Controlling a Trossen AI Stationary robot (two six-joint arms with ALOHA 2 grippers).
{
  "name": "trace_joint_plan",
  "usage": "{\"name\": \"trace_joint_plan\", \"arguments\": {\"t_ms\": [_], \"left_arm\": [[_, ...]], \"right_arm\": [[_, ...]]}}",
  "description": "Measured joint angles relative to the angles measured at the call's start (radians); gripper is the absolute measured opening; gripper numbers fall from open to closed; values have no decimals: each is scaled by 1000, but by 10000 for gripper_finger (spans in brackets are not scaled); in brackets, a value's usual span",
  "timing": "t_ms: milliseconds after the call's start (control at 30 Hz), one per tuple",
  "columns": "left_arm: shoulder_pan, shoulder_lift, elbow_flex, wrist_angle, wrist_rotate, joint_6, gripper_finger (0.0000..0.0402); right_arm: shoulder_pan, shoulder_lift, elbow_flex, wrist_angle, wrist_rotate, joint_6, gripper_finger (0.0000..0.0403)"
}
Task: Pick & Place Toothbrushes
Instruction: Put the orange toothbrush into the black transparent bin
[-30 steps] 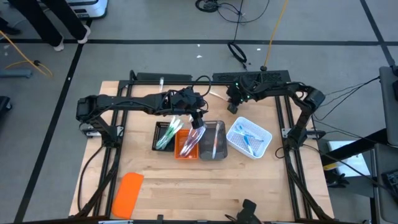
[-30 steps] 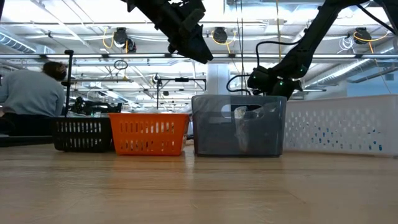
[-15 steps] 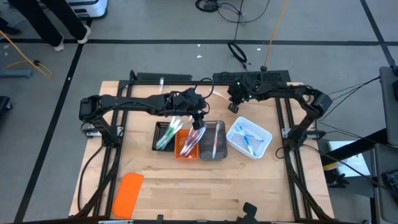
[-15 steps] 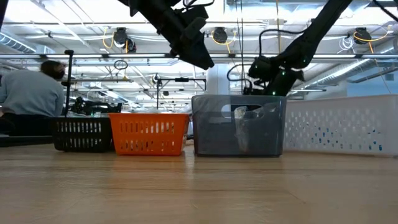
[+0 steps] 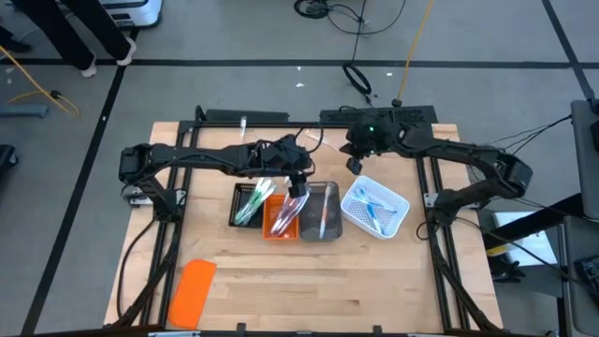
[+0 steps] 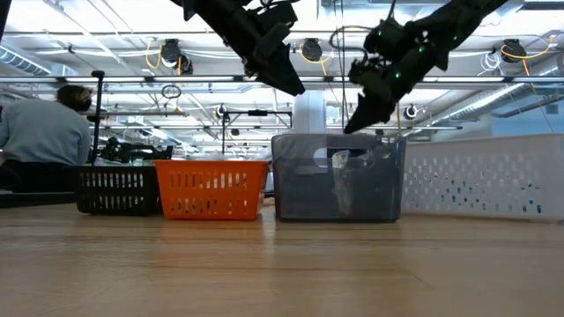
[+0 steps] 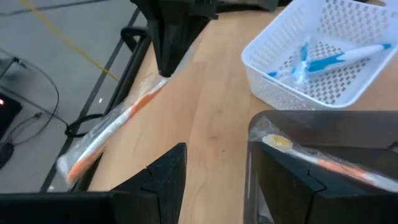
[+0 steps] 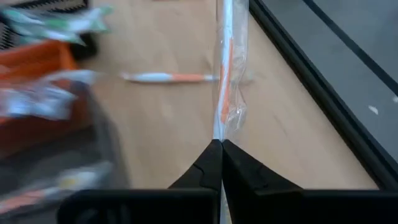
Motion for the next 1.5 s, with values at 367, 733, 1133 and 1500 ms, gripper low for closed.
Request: {"name": "trace_joint_plan", "arguments": {"t_ms": [367, 733, 1133, 1500], "left_arm": [[-65, 0, 0, 40, -137, 163, 188], [-118, 2, 0, 3, -157, 196, 188], [-122, 23, 0, -31, -223, 200, 189], [-122, 23, 0, -46, -228, 189, 168]], "right_arm": [[202, -43, 1, -3, 0, 113, 0], [282, -59, 1, 34, 2, 162, 0], [336, -65, 2, 61, 0, 172, 0], [359, -65, 2, 108, -1, 187, 0]]}}
